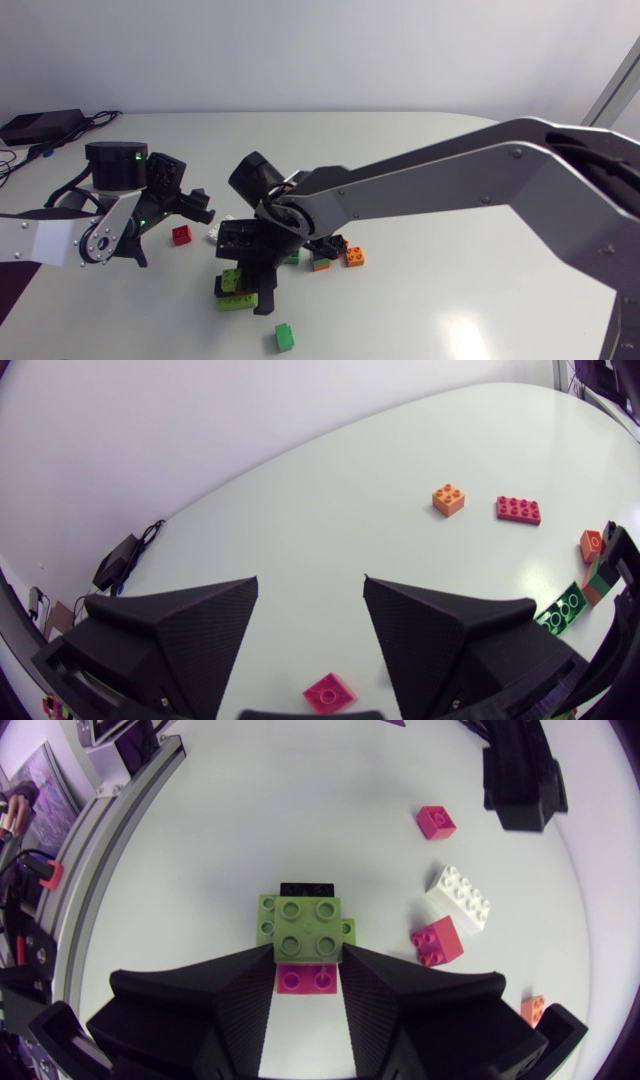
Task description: Disassemble duplo
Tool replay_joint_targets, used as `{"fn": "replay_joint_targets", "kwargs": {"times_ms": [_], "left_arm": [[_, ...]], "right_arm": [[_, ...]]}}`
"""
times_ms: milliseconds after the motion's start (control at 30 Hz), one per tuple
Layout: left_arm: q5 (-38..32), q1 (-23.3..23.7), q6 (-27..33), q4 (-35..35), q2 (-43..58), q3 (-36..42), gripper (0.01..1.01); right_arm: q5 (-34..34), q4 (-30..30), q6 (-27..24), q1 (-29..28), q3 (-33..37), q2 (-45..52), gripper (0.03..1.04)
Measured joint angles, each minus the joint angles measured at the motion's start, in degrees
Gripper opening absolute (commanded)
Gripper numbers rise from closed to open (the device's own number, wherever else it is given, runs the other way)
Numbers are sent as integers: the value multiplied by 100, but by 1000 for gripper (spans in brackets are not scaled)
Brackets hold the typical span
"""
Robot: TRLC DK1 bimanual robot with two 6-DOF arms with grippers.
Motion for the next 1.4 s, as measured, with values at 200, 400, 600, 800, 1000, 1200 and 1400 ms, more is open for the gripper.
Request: {"fn": "replay_joint_targets", "kwargs": {"times_ms": [200,400,600,800,1000,1200,1400], "left_arm": [[1038,48,-131,-9,-638,-190,744],[2492,380,-354,-269,-1362,-313,784],[3018,433,-446,-503,-1493,-339,782],[3425,361,-444,-769,-1491,-343,720],[3644,374,-446,-848,-1491,-343,720],[4472,455,-446,-1198,-1491,-343,720],[4778,457,-446,-1292,-1493,-343,720]], "right_arm": [[-979,-122,636,-767,157,-173,248],[-1784,-138,1128,-1359,400,-387,249],[-1906,-109,1408,-1486,428,-398,249],[-1882,535,1810,-1486,212,-627,249],[-1617,758,1926,-1486,28,-999,249],[-1488,879,1926,-1519,-162,-1021,249],[-1488,966,1926,-1517,-164,-1021,249]]}}
